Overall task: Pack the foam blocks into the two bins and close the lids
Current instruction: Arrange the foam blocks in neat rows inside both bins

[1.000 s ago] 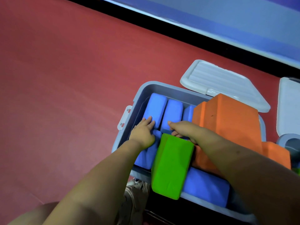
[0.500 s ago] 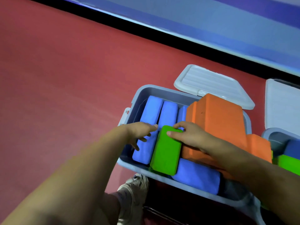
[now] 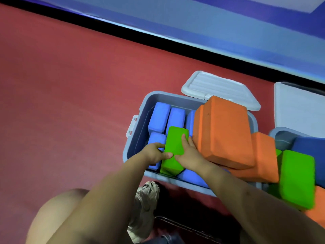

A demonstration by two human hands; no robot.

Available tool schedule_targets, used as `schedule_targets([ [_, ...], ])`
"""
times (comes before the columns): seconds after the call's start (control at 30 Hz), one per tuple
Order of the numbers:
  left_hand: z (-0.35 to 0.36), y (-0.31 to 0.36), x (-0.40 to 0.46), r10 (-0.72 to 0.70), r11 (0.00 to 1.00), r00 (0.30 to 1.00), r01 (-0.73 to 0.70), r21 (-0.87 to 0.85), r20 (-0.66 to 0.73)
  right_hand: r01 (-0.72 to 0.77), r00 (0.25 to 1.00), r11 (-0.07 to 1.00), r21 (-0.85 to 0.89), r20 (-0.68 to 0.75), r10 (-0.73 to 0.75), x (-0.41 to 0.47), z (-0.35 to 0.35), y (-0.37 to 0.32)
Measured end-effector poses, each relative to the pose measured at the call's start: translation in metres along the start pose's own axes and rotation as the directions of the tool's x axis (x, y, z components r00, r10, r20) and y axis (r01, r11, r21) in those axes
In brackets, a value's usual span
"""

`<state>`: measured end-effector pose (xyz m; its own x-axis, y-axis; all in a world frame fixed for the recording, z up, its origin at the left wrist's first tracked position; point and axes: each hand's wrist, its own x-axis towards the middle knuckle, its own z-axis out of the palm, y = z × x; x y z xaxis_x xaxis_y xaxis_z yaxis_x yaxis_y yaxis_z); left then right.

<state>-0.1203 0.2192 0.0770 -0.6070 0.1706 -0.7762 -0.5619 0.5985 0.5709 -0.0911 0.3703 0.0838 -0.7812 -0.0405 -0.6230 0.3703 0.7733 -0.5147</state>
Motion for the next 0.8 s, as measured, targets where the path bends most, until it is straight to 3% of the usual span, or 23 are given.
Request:
schedule_targets([
  [0.07,-0.006,-0.003,0.002,-0.031,0.999,0.999,0.032,-0.033,0.029,0.030,0.999,0.999,-0.014,0.043,-0.030,0.003,0.000,0.003],
  [0.2,-0.002,-0.008,0.006,0.003,0.999,0.998,-0.006,0.053,0.057,0.071,0.993,0.969,-0.237,0.105,-0.047,0.008,0.003,0.009],
  [0.33,0.003,-0.015,0.013,0.015,0.961,1.000,-0.018,0.275,0.016,0.075,0.990,0.910,-0.408,0.138,-0.020,0.016,0.010,0.005],
  [0.57,0.003,-0.032,0.025,-0.021,0.836,0.973,0.142,0.530,-0.228,0.085,0.979,0.927,-0.366,0.202,-0.010,0.033,0.026,0.005],
  [0.8,0.004,-0.032,0.051,-0.058,0.790,0.947,0.237,0.565,-0.316,0.183,0.936,0.855,-0.485,0.352,-0.001,0.058,0.016,0.008],
])
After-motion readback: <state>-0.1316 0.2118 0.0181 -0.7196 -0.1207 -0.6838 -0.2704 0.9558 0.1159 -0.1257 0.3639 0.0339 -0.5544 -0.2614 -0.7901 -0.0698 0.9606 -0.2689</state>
